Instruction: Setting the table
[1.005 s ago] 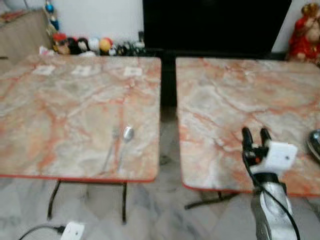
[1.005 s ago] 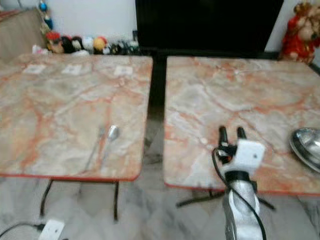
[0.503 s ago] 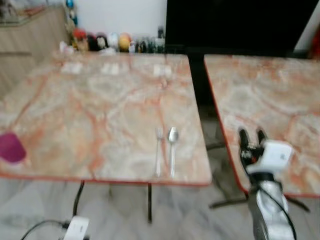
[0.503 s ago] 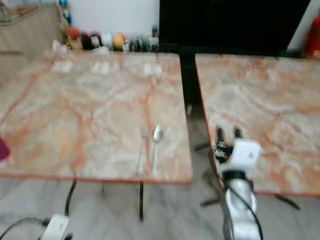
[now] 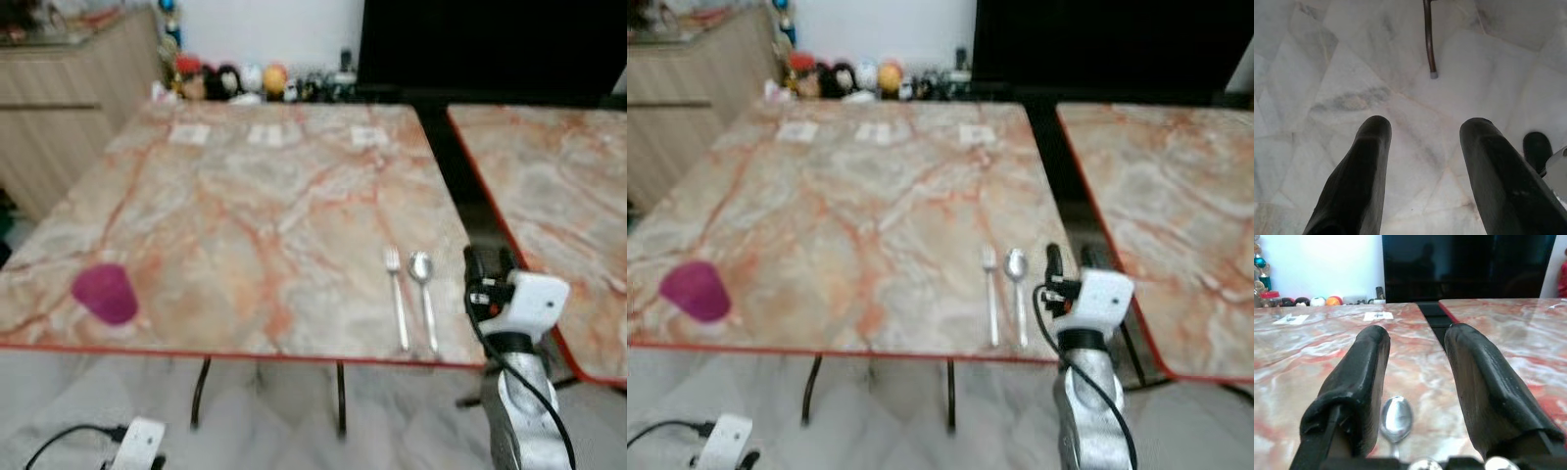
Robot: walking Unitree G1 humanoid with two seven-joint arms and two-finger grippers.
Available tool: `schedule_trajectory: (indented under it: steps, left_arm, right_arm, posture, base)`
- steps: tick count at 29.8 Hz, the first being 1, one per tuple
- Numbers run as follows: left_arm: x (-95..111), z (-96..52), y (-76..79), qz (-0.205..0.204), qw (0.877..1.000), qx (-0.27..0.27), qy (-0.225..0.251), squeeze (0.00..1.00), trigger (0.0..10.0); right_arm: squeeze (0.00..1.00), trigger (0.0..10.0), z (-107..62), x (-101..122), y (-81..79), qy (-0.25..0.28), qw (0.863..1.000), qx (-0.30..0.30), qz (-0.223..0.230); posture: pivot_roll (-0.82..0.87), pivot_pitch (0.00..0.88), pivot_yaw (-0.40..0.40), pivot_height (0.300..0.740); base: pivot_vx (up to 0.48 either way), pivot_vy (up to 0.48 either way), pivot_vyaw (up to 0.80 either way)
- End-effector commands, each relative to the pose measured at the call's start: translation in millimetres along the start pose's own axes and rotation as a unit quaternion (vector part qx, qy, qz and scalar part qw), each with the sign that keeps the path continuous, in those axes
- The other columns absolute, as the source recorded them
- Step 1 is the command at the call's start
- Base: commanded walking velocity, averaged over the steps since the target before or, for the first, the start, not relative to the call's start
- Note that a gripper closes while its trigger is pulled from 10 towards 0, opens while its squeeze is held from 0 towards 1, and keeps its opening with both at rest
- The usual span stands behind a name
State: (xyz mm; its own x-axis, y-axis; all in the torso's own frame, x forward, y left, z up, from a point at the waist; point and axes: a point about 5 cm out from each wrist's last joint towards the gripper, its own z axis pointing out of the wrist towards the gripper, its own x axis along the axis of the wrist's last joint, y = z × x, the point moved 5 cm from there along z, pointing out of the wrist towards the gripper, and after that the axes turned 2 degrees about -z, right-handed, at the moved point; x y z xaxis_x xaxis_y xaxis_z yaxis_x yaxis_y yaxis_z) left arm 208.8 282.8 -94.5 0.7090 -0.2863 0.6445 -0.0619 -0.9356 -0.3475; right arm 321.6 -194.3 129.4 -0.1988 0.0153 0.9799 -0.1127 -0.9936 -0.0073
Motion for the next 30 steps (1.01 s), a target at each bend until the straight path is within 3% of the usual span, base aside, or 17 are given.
schedule_trajectory:
  steps: [1, 11, 22, 30]
  left_arm:
    - [-1.7, -0.8, 7.5, 0.0, 1.0, -0.011, 0.0, 0.0, 10.0]
    - [-4.1, -0.8, 20.4, 0.014, 0.999, -0.03, -0.008, 0.0, 10.0]
    - [46.7, 13.1, 24.2, 0.023, 0.998, -0.038, 0.049, 0.0, 10.0]
    - [40.7, 12.5, 25.7, 0.028, 0.998, -0.036, 0.036, 0.0, 10.0]
  right_arm:
    - [0.0, 10.0, -2.3, -1.2, 10.6, -0.002, 1.0, -0.013, -0.009]
    - [0.0, 10.0, -0.8, -0.3, 27.2, 0.002, 0.999, -0.039, -0.012]
    - [0.0, 10.0, 3.4, 3.9, 40.4, 0.012, 0.998, -0.058, -0.013]
    - [0.0, 10.0, 4.5, 6.9, 49.8, 0.018, 0.997, -0.07, -0.009]
  posture:
    - [0.1, 0.032, 0.016, 0.74]
    - [0.06, 0.0, 0.045, 0.74]
    - [0.05, 0.0, 0.071, 0.74]
    - [0.01, 0.0, 0.078, 0.74]
  base:
    - [0.0, 0.0, 0.0]
    - [0.0, 0.0, 0.0]
    - [0.0, 0.0, 0.0]
    - [0.0, 0.0, 0.0]
